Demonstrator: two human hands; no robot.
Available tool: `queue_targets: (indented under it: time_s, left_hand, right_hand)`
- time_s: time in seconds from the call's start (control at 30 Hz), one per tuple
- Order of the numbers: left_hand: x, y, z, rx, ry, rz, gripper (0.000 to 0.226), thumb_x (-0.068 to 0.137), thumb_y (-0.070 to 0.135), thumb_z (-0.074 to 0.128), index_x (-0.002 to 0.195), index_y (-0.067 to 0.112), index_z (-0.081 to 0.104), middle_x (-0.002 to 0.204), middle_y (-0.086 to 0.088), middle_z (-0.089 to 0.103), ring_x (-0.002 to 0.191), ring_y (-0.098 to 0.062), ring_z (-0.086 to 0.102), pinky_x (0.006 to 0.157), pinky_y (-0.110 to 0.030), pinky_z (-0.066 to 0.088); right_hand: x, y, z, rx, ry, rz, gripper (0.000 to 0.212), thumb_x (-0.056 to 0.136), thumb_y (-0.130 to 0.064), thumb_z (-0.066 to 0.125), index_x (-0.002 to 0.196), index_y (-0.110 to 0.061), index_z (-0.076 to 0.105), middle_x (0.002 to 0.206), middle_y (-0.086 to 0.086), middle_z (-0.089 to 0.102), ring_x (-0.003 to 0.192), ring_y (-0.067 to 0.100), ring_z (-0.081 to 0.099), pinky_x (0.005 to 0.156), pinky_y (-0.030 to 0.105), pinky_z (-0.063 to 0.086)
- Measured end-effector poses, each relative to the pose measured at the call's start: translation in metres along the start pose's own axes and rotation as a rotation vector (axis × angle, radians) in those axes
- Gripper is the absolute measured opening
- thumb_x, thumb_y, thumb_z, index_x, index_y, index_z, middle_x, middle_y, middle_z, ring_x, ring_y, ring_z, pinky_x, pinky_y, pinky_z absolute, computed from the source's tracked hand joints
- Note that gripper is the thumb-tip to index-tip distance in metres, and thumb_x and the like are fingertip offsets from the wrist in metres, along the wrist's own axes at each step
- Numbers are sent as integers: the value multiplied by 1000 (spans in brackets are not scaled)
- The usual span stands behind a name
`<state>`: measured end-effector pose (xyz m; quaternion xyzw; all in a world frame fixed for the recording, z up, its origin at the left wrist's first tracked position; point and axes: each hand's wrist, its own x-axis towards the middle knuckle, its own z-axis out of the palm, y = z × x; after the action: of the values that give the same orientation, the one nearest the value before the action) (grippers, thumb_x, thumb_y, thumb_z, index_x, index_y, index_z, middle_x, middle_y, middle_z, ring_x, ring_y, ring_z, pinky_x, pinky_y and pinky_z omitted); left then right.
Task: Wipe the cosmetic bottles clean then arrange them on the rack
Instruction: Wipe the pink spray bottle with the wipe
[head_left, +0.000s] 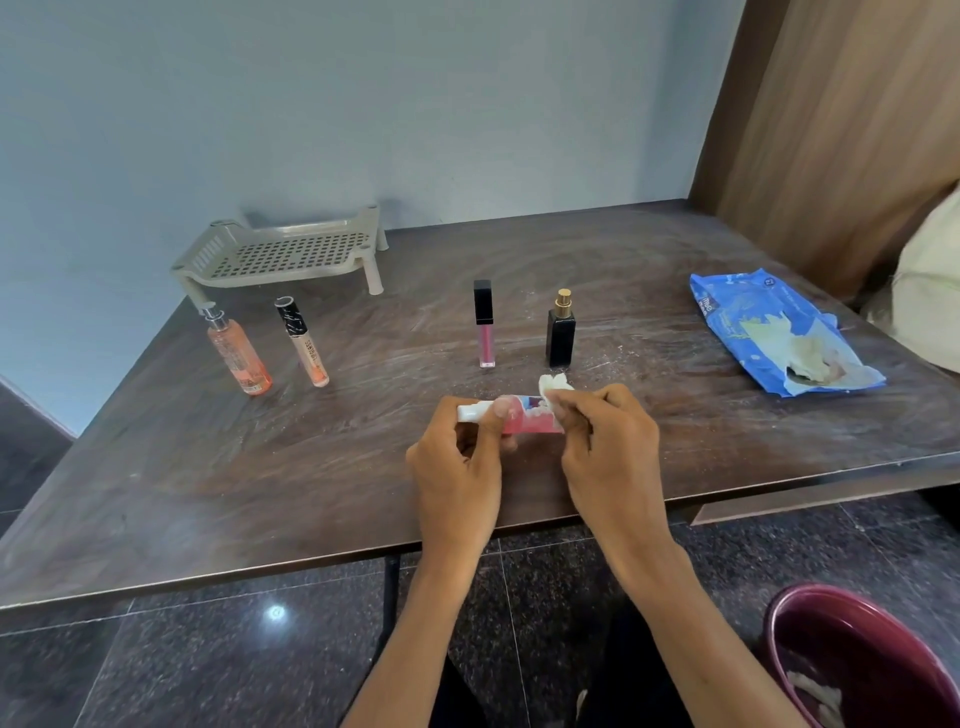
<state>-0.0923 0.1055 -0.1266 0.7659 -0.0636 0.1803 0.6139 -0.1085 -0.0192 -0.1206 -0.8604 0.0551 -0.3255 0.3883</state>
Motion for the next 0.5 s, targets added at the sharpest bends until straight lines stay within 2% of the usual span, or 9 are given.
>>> queue_targets:
  time_s: [0.13,0.27,0.37,0.43,0.5]
  left_hand:
    - [0,-1,0,8,11,-2,22,93,44,63,91,22,67,70,9,74,66,-2,72,60,-31,60]
    - [-1,1,-1,12,33,-28,24,93,47,60,85,25,65,73,15,73,61,-5,70,56,-29,59]
    - [-1,1,-1,24,22,-24,29,93,48,59,85,21,66,72,13,74,62,-2,70,59,-30,59]
    - [0,-1,0,28,16,-19,28,94,46,60,87,20,66,67,9,74,63,-1,72,59,-27,59]
    - [0,-1,0,34,11,-12,28,95,45,59,88,19,65,66,8,74,64,0,72,59,-22,57]
  right_hand:
    - [-3,-16,2,-10,-58,-21,21,96,-14,57,113,-15,71,88,-3,52,75,5,53,67,10,44]
    - [-10,-29,6,33,-76,-142,20,95,-10,59,110,-13,72,83,-2,50,69,4,50,64,9,43]
    - [-9,-20,6,52,-53,-118,23,94,-8,60,113,-13,71,82,-3,51,70,4,51,62,10,44]
    - [-7,-11,4,30,-33,-86,23,94,-6,61,113,-13,71,83,-2,52,71,7,53,64,15,47]
    - [-3,-1,1,14,-1,-52,22,94,-8,61,111,-14,72,82,0,54,71,7,54,67,13,46]
